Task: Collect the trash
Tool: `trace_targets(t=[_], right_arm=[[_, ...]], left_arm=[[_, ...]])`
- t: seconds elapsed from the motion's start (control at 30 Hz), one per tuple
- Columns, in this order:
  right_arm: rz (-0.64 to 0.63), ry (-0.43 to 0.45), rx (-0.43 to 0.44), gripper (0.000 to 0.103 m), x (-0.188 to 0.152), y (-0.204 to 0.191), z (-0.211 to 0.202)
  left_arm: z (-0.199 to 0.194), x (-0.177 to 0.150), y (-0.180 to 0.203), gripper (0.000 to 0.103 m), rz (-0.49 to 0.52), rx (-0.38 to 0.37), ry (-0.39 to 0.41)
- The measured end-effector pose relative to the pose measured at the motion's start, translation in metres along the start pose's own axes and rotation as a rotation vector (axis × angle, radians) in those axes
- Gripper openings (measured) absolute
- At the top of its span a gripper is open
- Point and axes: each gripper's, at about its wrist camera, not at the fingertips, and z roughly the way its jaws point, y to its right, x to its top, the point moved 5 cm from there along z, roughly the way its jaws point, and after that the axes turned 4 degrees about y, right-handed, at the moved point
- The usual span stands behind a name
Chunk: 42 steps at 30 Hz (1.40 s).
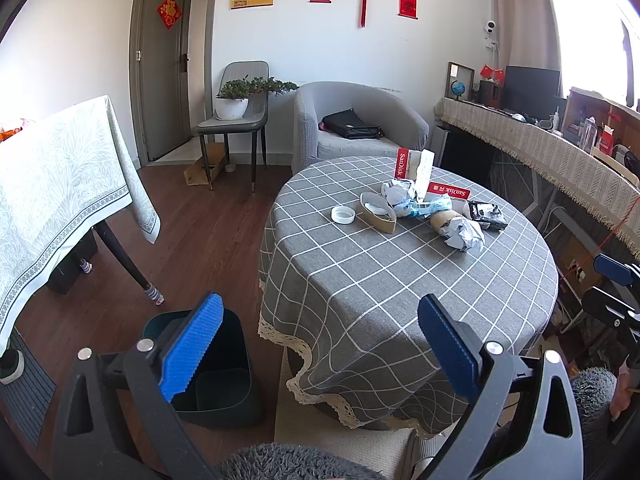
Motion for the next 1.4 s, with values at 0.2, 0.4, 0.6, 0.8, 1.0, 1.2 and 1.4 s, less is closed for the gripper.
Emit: trace_targets(t=[0.2, 0.4, 0.6, 0.8, 1.0, 1.2, 1.4], right_arm=[[0.005, -0.001, 0.001, 0.1, 0.0, 0.0003, 0.001], [0.005, 0.0, 0.001, 0.1, -0.0003, 0.0005, 0.0012], [0.006, 0.0, 0.001, 0.1, -0.0002, 0.0004, 0.0011], [0.002, 0.001, 0.001, 0.1, -0.0004, -0.0002, 0.0011], [-0.004, 0.001, -0.001, 0.1, -0.0005, -0.002, 0.0009], [-0.004, 0.001, -0.001, 0.1, -0.0002, -0.0015, 0.0009], [0.002, 0.002, 0.002, 0.1, -0.0007, -0.0022, 0.0015]], left_arm=[[-0.0003, -0.0004, 0.0005, 0.1, 0.0, 0.001, 0.001], [-0.0003, -0.0005, 0.0007, 0.1, 0.001, 0.001, 0.001], [-0.0004, -0.0006, 0.0006, 0.1, 0.0, 0.002, 0.001], [-0.0002, -0.0006, 0.0004, 0.1, 0.001, 0.002, 0.001], [-0.0003, -0.0005, 0.0007, 0.1, 0.001, 0.002, 0.001], [-0.0003, -0.0005, 0.0007, 0.1, 0.001, 0.002, 0.001], [-0.0003, -0.0005, 0.0008, 0.1, 0.0, 0.002, 0.0]])
